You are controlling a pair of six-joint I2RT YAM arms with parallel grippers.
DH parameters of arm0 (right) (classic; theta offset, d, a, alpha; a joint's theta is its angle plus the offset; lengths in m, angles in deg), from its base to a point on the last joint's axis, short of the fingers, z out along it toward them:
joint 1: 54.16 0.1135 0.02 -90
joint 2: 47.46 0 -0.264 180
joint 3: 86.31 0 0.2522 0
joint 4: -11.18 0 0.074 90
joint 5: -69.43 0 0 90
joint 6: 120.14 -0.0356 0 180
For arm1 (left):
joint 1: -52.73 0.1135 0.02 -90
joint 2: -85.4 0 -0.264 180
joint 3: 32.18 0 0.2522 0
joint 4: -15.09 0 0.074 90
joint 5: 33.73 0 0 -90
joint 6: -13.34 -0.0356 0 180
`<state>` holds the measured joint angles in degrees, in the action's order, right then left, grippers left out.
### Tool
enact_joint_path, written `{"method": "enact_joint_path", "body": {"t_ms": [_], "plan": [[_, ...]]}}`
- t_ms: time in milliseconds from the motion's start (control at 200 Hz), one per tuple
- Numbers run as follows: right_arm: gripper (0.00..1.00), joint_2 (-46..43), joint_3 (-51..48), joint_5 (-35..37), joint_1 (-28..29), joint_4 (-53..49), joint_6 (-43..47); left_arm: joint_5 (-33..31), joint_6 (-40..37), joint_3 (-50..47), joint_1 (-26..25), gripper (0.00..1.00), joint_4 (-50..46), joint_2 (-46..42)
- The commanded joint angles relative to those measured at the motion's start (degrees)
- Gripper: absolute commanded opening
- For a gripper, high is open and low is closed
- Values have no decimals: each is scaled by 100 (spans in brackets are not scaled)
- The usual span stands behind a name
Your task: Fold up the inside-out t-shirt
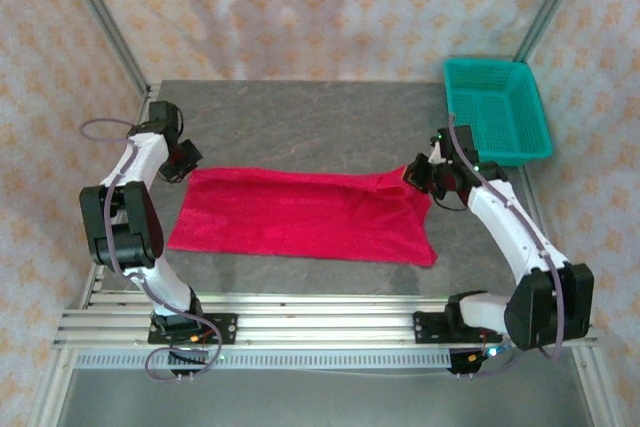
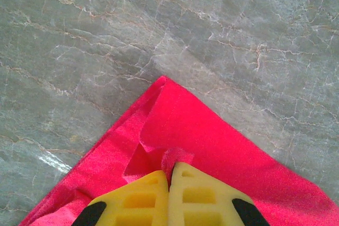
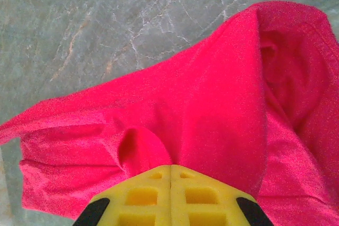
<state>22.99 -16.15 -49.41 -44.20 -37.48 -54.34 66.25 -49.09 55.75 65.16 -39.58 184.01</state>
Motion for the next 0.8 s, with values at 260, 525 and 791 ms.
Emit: {"method": "enact_joint_path", "body": {"t_ms": [260, 525, 791], "plan": [[0, -69, -446, 121, 2, 19, -69, -380, 60, -506, 54, 0, 185, -385], [0, -241, -917, 62, 4, 112, -191, -360, 89, -864, 58, 0, 336, -409], [0, -538, -747, 283, 6, -235, -44, -443, 123, -869, 76, 0, 278, -551]]}}
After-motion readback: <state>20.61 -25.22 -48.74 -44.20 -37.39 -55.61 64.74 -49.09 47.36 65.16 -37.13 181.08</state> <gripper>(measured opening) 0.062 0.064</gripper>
